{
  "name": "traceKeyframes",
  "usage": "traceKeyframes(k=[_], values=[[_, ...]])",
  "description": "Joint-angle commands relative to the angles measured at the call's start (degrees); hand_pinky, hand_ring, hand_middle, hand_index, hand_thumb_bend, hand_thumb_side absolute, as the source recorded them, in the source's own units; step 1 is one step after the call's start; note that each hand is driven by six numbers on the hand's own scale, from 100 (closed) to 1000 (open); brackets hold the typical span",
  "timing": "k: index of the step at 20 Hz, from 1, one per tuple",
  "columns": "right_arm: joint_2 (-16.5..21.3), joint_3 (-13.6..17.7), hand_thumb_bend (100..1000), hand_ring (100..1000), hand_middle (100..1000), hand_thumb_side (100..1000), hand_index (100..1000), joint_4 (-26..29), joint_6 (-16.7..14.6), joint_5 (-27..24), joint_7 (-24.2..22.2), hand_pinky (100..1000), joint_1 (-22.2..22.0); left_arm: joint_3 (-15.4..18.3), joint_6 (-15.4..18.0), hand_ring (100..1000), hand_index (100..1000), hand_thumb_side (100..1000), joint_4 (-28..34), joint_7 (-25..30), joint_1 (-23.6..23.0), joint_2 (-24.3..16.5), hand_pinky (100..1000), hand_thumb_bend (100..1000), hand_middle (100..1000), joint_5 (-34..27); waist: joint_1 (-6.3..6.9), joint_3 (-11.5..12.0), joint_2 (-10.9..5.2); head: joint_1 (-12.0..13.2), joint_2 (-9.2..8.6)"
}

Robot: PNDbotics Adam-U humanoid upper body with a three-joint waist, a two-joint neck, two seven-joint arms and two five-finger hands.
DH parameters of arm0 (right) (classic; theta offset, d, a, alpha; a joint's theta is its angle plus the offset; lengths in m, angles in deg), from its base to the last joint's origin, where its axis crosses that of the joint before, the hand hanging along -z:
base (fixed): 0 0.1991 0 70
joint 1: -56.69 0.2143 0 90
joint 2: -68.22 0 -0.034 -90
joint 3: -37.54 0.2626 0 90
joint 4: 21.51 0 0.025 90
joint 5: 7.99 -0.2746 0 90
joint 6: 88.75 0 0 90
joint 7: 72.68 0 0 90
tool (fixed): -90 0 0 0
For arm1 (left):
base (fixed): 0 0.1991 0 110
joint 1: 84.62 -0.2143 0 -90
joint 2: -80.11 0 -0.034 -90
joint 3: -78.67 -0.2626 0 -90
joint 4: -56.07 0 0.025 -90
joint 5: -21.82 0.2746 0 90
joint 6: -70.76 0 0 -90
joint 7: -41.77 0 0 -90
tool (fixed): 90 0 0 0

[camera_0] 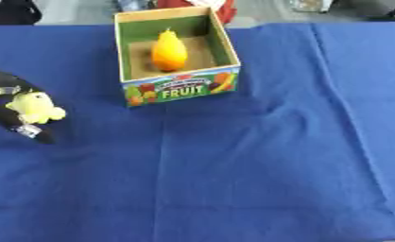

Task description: Pick up objects on the table and place them in the box.

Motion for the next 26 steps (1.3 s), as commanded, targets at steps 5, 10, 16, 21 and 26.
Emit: traceKeyframes(k=[5, 10, 16, 21, 26], values=[[0.75, 1.01, 376, 788, 699, 1000, 931, 0.91, 0.15, -0.24, 0.45, 688, 0.23, 0.72, -0.23, 907, 984, 827, -2.61, -0.85, 0.66, -0.09, 643, 857, 861, 2.01, -0.25, -0.19, -0.46, 0.46, -0.28], [0.53, 1.10, 377, 787, 697, 1000, 931, 0.91, 0.18, -0.27, 0.49, 688, 0.14, 1.19, -1.21, 873, 944, 727, -3.51, -3.36, 0.81, 0.19, 584, 504, 815, 3.17, -0.29, -0.28, -0.24, 0.56, -0.46], [0.28, 1.18, 380, 785, 695, 1000, 930, 0.91, 0.16, -0.53, 0.70, 687, 0.12, 1.42, -2.70, 831, 901, 244, -4.90, -5.69, 0.97, 0.69, 504, 100, 767, 4.51, -0.30, -0.46, -0.09, 0.61, -0.70], [0.11, 1.33, 386, 784, 693, 1000, 929, 0.91, 0.21, -0.75, 1.04, 687, 0.04, 1.59, -2.76, 804, 887, 155, -5.66, -6.54, 0.97, 0.98, 458, 100, 748, 4.24, -0.33, -0.58, -0.10, 0.61, -0.75], [0.11, 1.31, 386, 783, 692, 1000, 928, 0.91, 0.30, -0.74, 1.16, 687, -0.22, 1.84, -3.27, 763, 841, 205, -5.82, -6.09, 1.20, 1.10, 392, 100, 695, 1.90, -0.31, -0.67, -0.13, 0.60, -0.59]])
